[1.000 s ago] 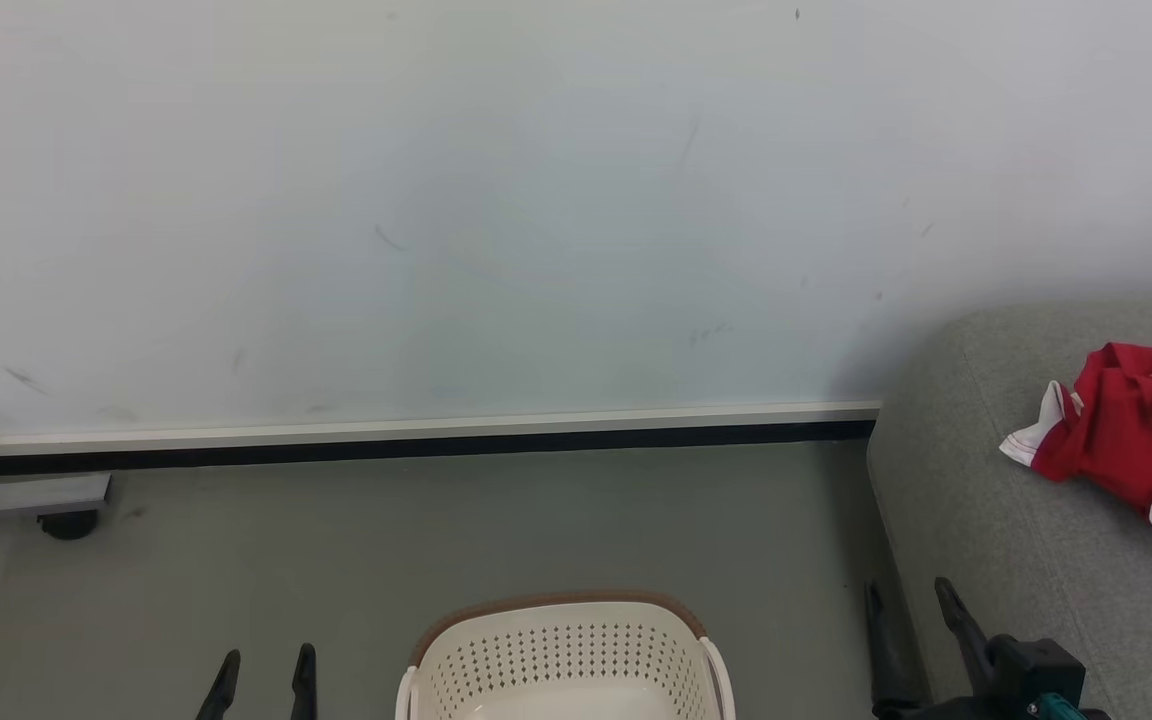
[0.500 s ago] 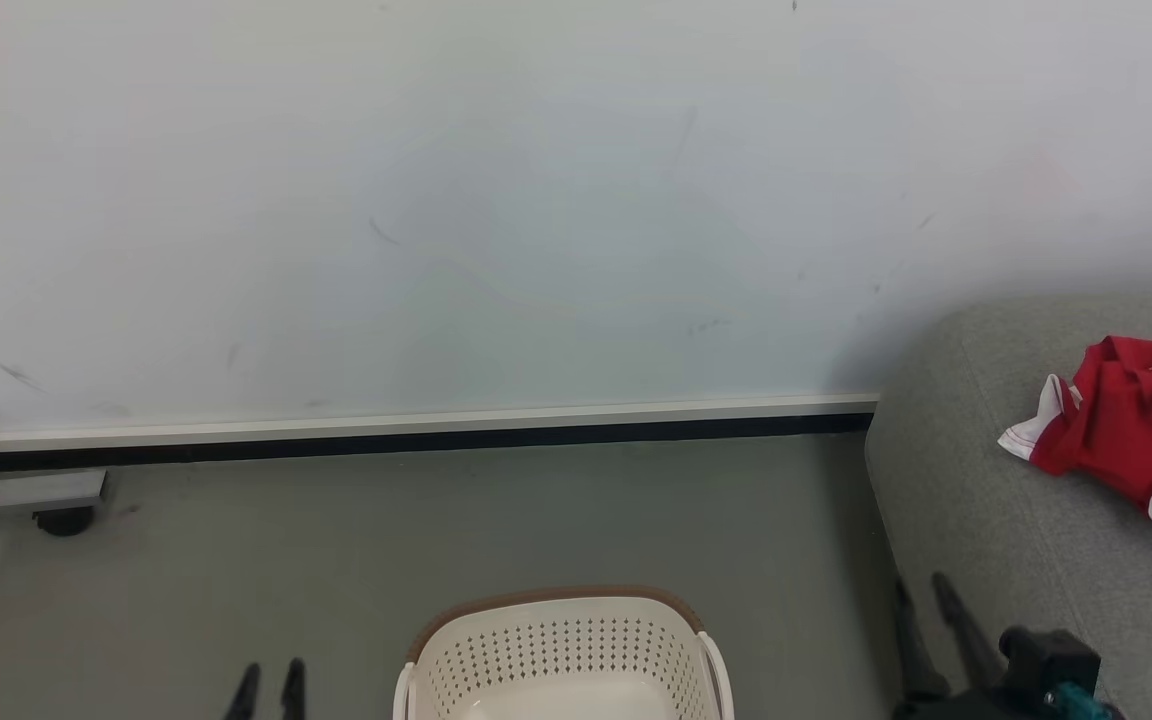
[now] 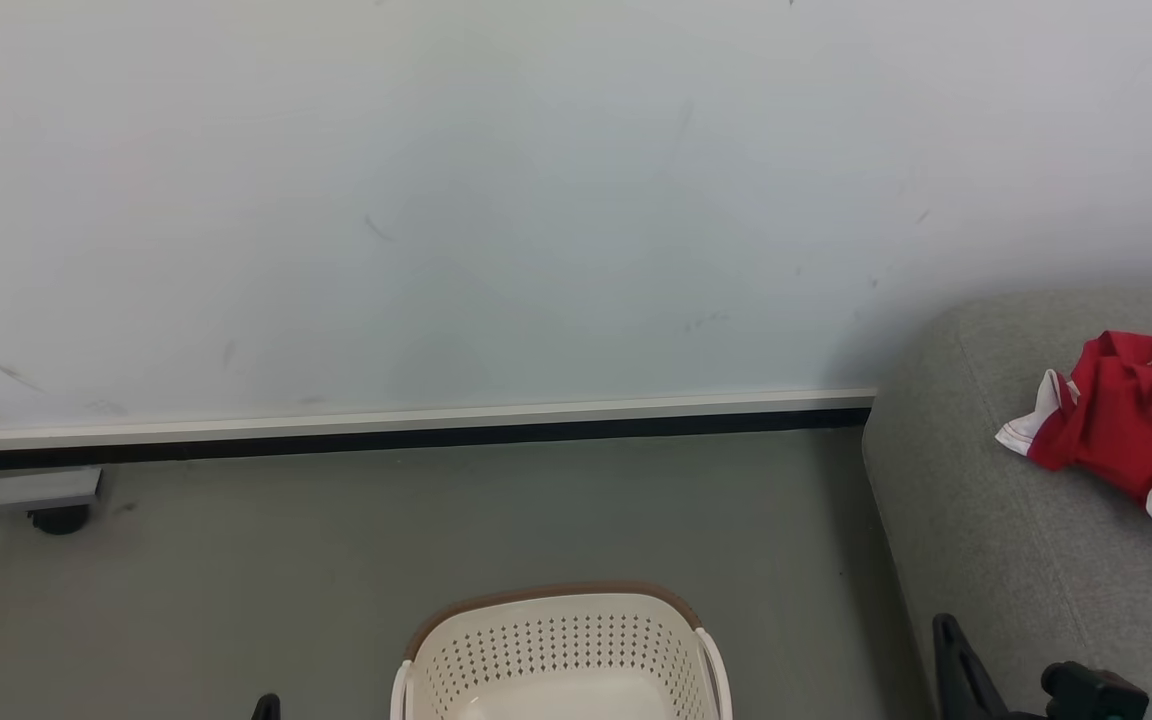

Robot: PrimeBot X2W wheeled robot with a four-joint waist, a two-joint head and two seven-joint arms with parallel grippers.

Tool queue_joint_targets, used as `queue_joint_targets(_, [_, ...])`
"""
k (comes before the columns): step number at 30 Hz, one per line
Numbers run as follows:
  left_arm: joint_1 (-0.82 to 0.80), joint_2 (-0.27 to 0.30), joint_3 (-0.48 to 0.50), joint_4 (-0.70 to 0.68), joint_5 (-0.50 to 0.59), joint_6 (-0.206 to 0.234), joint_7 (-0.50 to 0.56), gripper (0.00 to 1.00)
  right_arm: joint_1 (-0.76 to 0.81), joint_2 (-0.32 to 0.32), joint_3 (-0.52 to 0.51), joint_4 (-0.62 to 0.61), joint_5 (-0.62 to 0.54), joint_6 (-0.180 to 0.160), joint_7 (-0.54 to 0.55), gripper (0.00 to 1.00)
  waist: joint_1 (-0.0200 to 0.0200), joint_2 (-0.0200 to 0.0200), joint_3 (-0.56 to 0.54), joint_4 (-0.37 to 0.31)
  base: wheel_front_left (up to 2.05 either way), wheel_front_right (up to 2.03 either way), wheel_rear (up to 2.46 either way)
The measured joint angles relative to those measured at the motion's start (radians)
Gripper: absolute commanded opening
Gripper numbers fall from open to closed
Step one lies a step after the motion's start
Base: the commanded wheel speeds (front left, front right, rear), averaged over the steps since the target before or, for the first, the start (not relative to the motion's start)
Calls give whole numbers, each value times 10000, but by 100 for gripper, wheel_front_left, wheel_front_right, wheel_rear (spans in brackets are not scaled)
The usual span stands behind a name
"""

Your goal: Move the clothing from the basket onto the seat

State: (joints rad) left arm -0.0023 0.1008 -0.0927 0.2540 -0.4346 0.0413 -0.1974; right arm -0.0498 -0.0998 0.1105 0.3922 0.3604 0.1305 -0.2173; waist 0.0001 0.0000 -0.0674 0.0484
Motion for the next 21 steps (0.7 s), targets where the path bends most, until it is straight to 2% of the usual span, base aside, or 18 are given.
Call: queue_joint_targets(21, [-222,-132,460,-17,-3235,-485,949,0,236,132,-656,-848,3446,0,755,0,0,0,126,-88,0,0,0])
